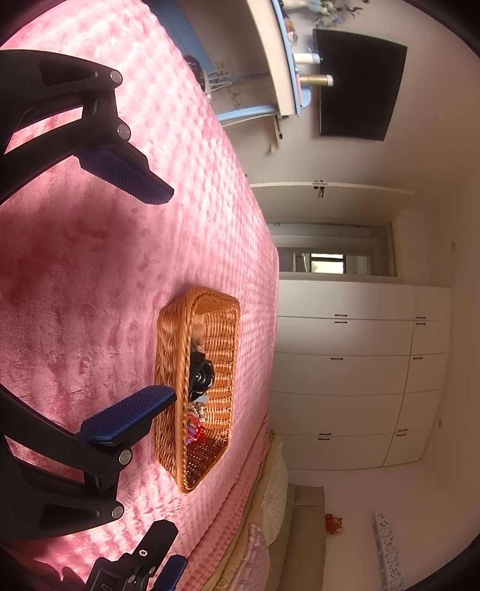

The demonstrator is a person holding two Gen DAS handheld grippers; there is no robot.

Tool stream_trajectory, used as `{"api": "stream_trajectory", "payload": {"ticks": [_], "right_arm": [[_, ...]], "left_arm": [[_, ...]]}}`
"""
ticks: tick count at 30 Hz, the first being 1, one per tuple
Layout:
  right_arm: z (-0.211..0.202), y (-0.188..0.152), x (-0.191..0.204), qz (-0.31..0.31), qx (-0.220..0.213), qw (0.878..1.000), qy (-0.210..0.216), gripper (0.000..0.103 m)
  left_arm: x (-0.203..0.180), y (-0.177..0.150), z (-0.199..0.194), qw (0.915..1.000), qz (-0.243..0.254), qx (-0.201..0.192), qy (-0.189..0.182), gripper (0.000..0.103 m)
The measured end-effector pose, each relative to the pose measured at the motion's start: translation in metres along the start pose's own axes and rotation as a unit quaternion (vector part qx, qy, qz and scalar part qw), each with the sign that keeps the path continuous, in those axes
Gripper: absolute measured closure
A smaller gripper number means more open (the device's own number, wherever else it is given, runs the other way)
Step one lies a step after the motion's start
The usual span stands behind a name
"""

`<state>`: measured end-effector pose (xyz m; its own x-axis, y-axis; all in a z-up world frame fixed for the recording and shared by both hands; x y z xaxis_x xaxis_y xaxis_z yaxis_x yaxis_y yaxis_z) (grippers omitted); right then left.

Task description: Organize jewelry

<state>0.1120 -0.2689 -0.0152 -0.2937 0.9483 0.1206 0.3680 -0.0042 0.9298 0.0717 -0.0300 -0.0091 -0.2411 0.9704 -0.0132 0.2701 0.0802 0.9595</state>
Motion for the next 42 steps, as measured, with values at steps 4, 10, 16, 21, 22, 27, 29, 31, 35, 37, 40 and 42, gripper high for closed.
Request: {"api": "stream_trajectory", "payload": {"ticks": [4,10,16,21,22,27,29,31,35,37,40,42], "right_arm": [[0.0000,0.0000,0.0000,0.000,0.001,1.000,0.000,0.012],[0.0008,0.0003,-0.0007,0.000,0.004,1.000,0.002,0.012],[0.0007,0.0003,-0.0004,0.000,0.004,1.000,0.002,0.012],[0.0010,0.0004,-0.0005,0.000,0.004,1.000,0.002,0.012],[0.0010,0.0005,-0.0004,0.000,0.004,1.000,0.002,0.012],[0.0008,0.0004,-0.0002,0.000,0.005,1.000,0.002,0.012],[0.0008,0.0003,-0.0001,-0.001,0.005,1.000,0.002,0.012],[0.0004,0.0003,-0.0001,0.000,0.005,1.000,0.002,0.012],[0.0007,0.0004,0.0000,0.000,0.005,1.000,0.002,0.012],[0.0006,0.0003,0.0002,0.000,0.005,1.000,0.002,0.012],[0.0006,0.0004,0.0003,-0.001,0.005,1.000,0.002,0.012],[0.0007,0.0003,0.0002,-0.001,0.005,1.000,0.002,0.012]], "left_arm": [[-0.0001,0.0003,-0.0001,1.0000,0.000,0.000,0.000,0.008],[-0.0005,0.0004,-0.0003,1.0000,0.001,0.000,0.001,0.008],[-0.0009,0.0001,-0.0002,1.0000,0.002,0.000,0.002,0.008],[-0.0009,0.0001,-0.0001,1.0000,0.003,0.001,0.002,0.008],[-0.0008,0.0001,-0.0001,1.0000,0.003,0.001,0.002,0.008],[-0.0009,0.0001,0.0000,1.0000,0.003,0.000,0.002,0.008],[-0.0009,0.0001,-0.0001,1.0000,0.003,0.001,0.002,0.008],[-0.0017,-0.0002,-0.0004,1.0000,0.004,0.001,0.001,0.008],[-0.0037,0.0003,-0.0029,0.9999,0.010,-0.007,0.000,0.008],[-0.0045,0.0001,-0.0021,0.9999,0.013,-0.005,0.001,0.007],[-0.0051,-0.0009,-0.0011,0.9999,0.016,0.000,0.001,0.007],[-0.0046,-0.0009,-0.0020,0.9999,0.015,-0.001,0.002,0.007]]}}
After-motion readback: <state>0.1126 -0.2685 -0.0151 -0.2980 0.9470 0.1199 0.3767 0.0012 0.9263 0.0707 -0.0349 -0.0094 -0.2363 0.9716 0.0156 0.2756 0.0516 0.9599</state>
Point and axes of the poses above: each gripper's, at about its wrist camera, not at the fingertips, and z roughly the way its jaws point, x to its left, y to its top, the point moved 7 cm from there along z, roughly the way its jaws point, and after that the axes turned 4 degrees about y, right-handed, at the moved point
